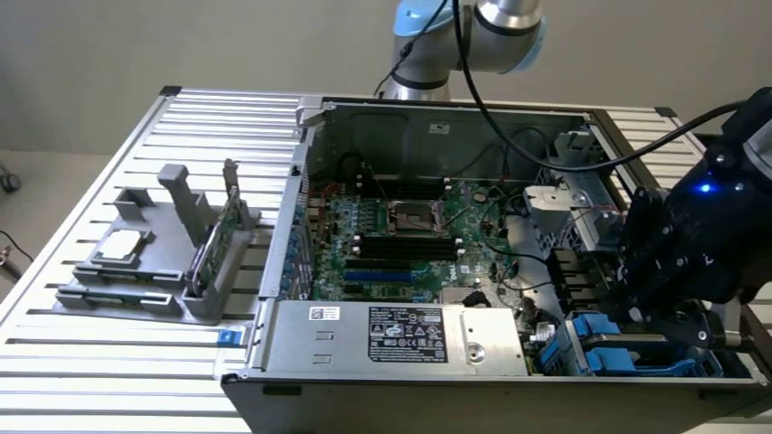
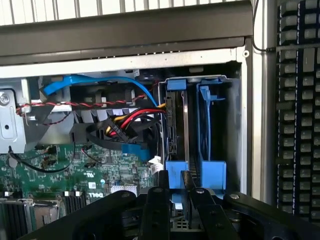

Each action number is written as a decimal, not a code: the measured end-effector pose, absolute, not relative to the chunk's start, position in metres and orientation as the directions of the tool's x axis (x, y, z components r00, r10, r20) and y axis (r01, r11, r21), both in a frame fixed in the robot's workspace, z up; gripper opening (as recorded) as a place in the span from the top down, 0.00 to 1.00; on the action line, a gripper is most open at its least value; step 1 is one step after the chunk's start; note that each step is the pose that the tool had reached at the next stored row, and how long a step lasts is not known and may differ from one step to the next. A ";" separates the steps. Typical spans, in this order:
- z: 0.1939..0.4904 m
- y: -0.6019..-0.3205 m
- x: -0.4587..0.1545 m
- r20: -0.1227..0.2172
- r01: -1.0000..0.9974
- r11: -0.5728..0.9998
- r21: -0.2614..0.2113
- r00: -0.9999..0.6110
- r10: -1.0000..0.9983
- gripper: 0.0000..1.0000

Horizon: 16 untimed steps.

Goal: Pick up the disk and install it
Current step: 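Insert the first disk wire, then insert the second disk wire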

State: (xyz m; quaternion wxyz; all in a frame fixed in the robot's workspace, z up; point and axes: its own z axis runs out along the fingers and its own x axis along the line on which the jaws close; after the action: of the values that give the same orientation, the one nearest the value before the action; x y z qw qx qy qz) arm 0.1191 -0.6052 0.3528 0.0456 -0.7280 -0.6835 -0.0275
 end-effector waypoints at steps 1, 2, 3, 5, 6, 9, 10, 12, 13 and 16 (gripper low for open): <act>0.353 -0.605 0.119 0.102 0.998 -0.061 -0.029 0.064 0.993 0.76; 0.353 -0.605 0.119 0.103 0.998 -0.061 -0.029 0.064 0.993 0.76; 0.353 -0.605 0.119 0.103 0.998 -0.061 -0.029 0.064 0.993 0.76; 0.353 -0.605 0.119 0.102 0.998 -0.062 -0.029 0.064 0.993 0.76; 0.353 -0.605 0.119 0.102 0.998 -0.061 -0.029 0.064 0.993 0.76; 0.353 -0.605 0.119 0.103 0.998 -0.061 -0.029 0.064 0.993 0.76; 0.353 -0.605 0.119 0.102 0.998 -0.062 -0.029 0.064 0.993 0.76; 0.353 -0.605 0.119 0.102 0.998 -0.062 -0.029 0.064 0.993 0.76; 0.354 -0.600 0.119 0.101 0.998 -0.062 -0.029 0.064 0.993 0.76; 0.372 -0.579 0.120 0.088 0.998 -0.062 -0.028 0.064 0.994 0.76</act>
State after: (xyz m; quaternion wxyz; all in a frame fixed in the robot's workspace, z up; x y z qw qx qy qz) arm 0.1200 -0.5785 0.3724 0.0403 -0.7283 -0.6837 -0.0225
